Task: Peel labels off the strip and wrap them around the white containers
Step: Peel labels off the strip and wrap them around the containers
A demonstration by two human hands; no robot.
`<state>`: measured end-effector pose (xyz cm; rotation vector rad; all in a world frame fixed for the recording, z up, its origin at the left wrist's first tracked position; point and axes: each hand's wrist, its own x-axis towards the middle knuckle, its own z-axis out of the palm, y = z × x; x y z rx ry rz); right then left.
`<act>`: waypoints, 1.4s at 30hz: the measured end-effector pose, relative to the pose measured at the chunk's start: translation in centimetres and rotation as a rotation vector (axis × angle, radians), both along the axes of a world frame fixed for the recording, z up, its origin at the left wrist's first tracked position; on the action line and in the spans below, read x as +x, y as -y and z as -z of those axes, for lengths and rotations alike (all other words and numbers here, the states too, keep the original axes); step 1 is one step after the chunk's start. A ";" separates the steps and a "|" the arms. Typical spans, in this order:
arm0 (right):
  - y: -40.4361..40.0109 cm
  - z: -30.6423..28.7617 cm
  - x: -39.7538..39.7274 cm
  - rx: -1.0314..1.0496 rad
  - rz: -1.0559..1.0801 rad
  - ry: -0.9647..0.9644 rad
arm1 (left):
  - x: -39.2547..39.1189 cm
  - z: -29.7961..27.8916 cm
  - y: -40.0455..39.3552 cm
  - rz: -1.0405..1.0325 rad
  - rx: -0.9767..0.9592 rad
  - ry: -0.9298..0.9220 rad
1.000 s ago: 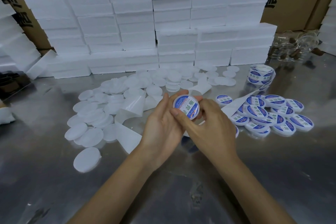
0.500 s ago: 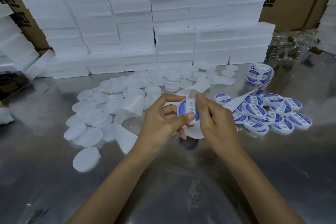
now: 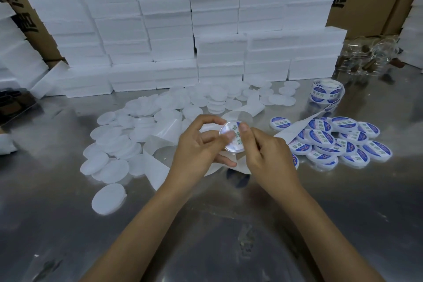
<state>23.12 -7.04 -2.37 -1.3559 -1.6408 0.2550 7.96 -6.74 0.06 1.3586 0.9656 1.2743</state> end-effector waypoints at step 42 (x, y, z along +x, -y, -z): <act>-2.6 1.1 5.0 -0.100 0.429 0.292 | -4.3 0.5 -18.3 -0.219 -0.056 -1.301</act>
